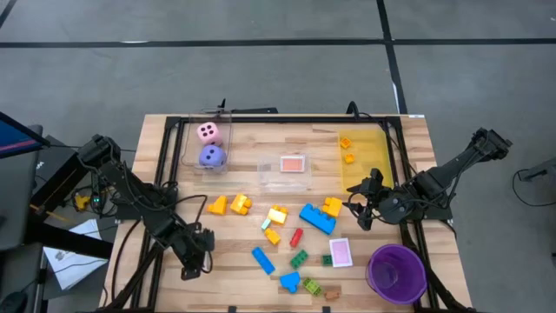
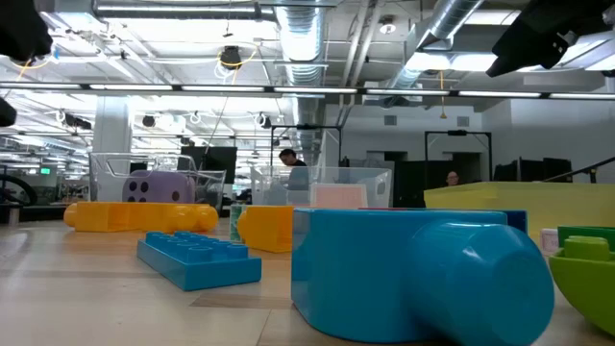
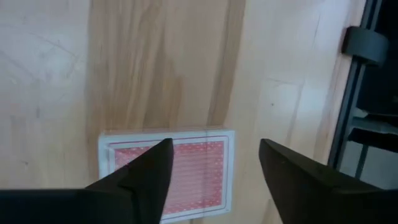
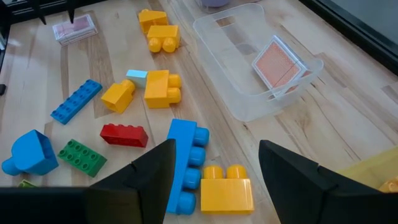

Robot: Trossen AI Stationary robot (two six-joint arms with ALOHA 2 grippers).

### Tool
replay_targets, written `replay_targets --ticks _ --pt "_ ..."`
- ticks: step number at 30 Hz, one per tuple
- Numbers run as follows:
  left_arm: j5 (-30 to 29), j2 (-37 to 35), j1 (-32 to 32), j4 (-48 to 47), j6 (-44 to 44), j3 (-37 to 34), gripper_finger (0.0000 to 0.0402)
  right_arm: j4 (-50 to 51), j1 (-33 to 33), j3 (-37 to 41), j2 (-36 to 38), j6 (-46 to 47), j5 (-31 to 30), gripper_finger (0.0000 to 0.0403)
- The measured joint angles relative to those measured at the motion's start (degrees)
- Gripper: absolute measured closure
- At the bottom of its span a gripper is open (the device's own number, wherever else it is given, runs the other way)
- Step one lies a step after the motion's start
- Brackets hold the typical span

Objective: Pick & Place Toys
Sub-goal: Put the red deck of cards into the bottom transparent bin

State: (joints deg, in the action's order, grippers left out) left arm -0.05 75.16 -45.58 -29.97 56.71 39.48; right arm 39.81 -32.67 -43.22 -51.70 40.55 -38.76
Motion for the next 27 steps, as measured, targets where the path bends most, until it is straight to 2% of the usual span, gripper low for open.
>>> replay_targets --ticks 7,9,11,15,18,23,27 --pt "2.09 0.0 -1.94 -1.79 -1.87 0.0 0.0269 -0.02 0.0 0.0 0.0 0.01 0.58 0.018" --pt "2.72 0.0 -2.87 -2.98 3.83 0.02 0.0281 -0.04 0.0 0.0 -0.01 0.01 1.35 0.018" --pt "3.73 0.0 -2.97 -5.71 13.77 0.02 0.0284 -0.05 0.0 0.0 -0.02 0.03 1.46 0.018" --pt "3.65 0.0 -2.84 -12.09 36.6 0.02 0.0269 -0.1 0.0 0.0 -0.02 0.03 1.42 0.018" --pt "3.95 0.0 -2.86 -13.76 47.27 0.02 0.0246 -0.8 0.0 0.0 -0.02 0.21 1.42 0.018" --pt "6.04 0.0 -2.59 -9.0 48.17 0.02 0.0198 -1.77 0.0 0.0 0.0 0.18 1.44 0.018" --pt "1.19 -0.02 -3.52 -5.28 48.82 0.04 0.0154 -1.71 0.0 0.0 0.0 0.14 1.43 0.018"
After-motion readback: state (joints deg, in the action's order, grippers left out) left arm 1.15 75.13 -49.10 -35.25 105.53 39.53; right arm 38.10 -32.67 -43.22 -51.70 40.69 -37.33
